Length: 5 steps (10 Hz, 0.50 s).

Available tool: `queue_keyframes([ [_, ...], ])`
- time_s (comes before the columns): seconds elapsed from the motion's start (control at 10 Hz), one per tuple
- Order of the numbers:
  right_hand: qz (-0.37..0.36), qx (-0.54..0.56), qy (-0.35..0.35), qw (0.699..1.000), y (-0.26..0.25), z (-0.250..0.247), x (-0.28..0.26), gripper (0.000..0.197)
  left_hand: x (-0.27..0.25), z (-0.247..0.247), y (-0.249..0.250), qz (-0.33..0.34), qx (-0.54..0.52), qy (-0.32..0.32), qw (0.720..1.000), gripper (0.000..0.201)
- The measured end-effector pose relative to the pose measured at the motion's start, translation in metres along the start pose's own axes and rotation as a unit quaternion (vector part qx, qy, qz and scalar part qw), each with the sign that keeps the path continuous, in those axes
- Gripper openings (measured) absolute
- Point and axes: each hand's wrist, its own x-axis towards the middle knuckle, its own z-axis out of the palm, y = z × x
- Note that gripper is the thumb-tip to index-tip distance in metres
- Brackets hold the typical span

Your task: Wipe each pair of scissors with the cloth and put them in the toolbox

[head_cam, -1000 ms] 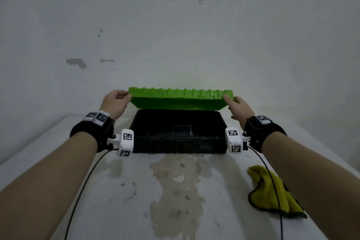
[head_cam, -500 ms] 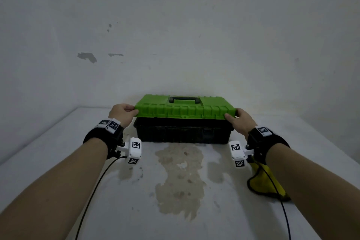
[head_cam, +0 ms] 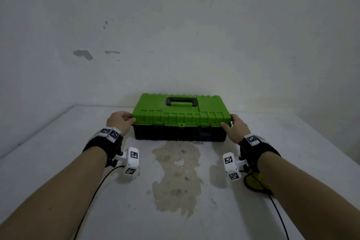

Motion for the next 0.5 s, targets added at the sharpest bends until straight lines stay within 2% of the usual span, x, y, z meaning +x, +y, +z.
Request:
queue_keyframes([
  [0.2, 0.022, -0.021, -0.006, 1.0, -0.012, -0.003, -0.004, 0.045, -0.016, 0.001, 0.008, 0.018, 0.028, -0.009, 0.999, 0.036],
  [0.4, 0.035, -0.052, -0.028, 0.998, -0.011, -0.006, -0.023, 0.047, -0.041, -0.011, 0.006, 0.002, 0.04, -0.1, 0.994, 0.068],
  [0.5, 0.011, -0.075, -0.017, 0.997, -0.003, -0.007, -0.034, 0.052, -0.068, -0.023, -0.011, 0.023, 0.034, -0.08, 0.996, 0.061],
])
